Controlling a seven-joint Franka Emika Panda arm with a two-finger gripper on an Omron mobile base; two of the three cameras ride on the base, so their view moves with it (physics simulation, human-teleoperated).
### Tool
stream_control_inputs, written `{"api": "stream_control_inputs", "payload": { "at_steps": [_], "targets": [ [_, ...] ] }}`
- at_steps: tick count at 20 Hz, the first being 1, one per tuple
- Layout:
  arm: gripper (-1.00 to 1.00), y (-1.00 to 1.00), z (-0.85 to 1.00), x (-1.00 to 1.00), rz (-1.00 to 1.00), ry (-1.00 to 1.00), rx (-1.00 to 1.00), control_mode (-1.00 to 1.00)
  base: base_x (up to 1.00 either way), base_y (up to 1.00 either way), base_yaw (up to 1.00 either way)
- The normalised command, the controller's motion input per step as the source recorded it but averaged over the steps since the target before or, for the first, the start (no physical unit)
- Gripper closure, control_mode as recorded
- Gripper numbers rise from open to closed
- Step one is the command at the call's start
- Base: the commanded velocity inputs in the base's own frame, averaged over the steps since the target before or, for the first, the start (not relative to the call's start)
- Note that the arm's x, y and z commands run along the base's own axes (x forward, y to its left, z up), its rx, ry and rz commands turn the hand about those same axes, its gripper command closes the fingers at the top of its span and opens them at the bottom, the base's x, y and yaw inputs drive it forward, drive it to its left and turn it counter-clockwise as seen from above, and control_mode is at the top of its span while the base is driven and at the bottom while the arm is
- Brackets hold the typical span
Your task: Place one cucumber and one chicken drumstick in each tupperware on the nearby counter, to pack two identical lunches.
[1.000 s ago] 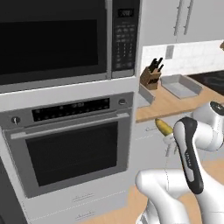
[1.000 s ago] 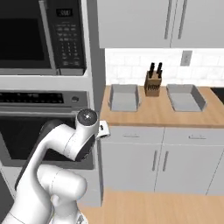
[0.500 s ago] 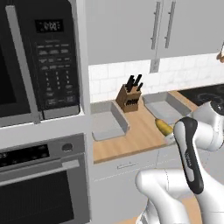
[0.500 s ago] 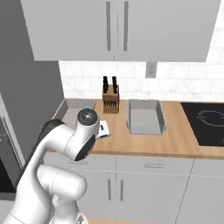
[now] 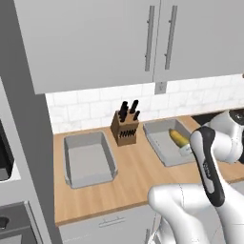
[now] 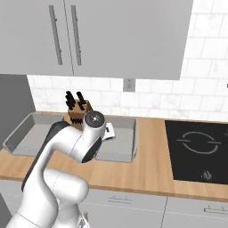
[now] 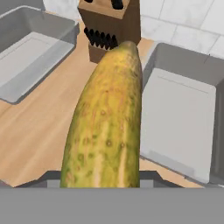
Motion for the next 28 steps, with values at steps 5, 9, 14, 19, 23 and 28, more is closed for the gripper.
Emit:
{"api": "stream_control_inputs", "payload": {
  "at_steps": [5, 9, 14, 19, 23, 28],
  "targets": [
    [1.0, -0.14, -0.45, 0.99, 0.01, 0.0, 0.0, -1.0, 0.0, 0.0, 0.0],
    [1.0, -0.24, -0.28, 1.0, -0.01, 0.04, 0.0, -1.0, 0.0, 0.0, 0.0],
    [1.0, -0.36, -0.02, 0.84, -0.01, 0.19, 0.02, -1.0, 0.0, 0.0, 0.0],
    [1.0, -0.26, -0.17, 0.53, 0.0, 0.13, 0.02, -1.0, 0.0, 0.0, 0.0],
    [1.0, -0.01, -0.51, 0.4, 0.0, 0.0, 0.0, -1.0, 0.0, 0.0, 0.0],
    [1.0, 0.0, -0.54, 0.39, 0.0, 0.0, 0.0, -1.0, 0.0, 0.0, 0.0]
  ]
}}
